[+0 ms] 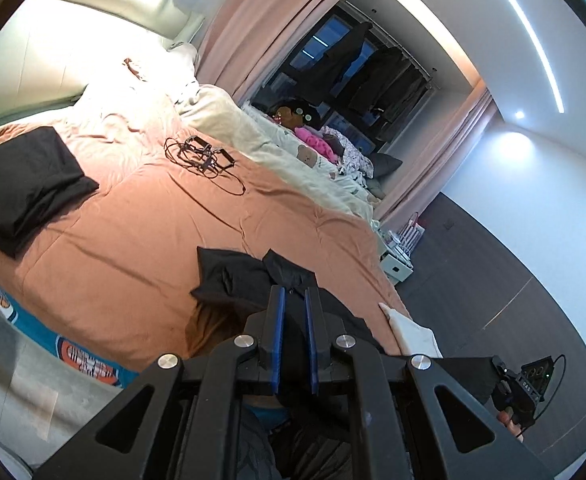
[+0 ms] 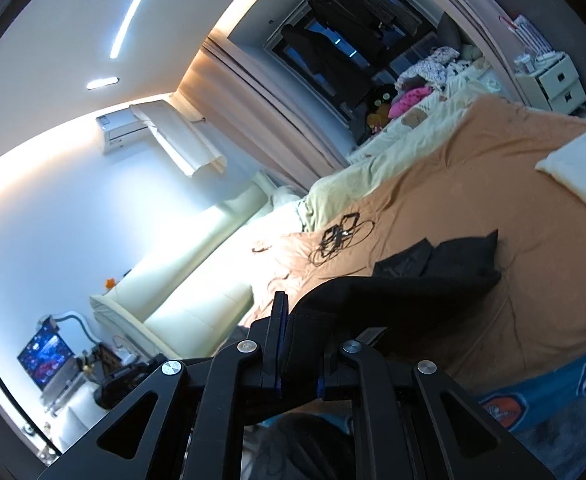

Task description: Fold large clothes

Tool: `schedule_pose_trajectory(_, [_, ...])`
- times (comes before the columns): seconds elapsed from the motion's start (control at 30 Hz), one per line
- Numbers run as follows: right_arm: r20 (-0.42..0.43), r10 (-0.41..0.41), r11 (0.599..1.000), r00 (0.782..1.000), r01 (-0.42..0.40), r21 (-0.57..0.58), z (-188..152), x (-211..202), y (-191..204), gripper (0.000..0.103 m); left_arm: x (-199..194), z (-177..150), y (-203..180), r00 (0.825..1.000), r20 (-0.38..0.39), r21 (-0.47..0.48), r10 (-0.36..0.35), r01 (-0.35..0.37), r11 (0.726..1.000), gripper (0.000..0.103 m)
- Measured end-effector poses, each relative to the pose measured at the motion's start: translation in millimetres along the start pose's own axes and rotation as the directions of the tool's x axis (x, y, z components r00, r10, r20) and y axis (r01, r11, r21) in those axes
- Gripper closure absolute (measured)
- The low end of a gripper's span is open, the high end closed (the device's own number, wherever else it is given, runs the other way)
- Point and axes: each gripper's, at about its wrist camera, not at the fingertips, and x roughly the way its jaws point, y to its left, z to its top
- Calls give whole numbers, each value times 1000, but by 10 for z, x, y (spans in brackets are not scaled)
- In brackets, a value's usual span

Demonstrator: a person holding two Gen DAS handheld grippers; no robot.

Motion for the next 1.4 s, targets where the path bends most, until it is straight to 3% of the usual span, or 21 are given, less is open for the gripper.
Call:
schedule_pose_trajectory(0.2, [5, -65, 998, 998, 65, -4, 233, 260, -170, 92, 484, 439, -77, 1000, -13, 23, 24, -24, 999, 93])
schedule_pose_trajectory(0.7, [-15, -134, 991, 991, 134, 25, 1109, 1322, -698, 91, 1885, 1451, -233, 993, -67, 87, 93, -87, 992, 93])
schedule_pose_trajectory(1.07, [-84, -209, 973, 974, 216, 79, 1421, 2090, -1310, 91, 3068, 1758, 8, 972, -164, 107, 166, -150, 983, 94])
schedule_pose_trajectory(1.17, [-102, -244, 963, 964, 254, 93, 1459, 2295, -1529, 91, 3439, 1746, 143, 961, -207, 100, 181, -163, 982, 101])
schedule_pose_trajectory(1.4, [-195, -310, 939, 930, 332, 92, 1349, 2783, -1996, 90, 4138, 1666, 469, 935, -265, 102, 237, -217, 971, 101])
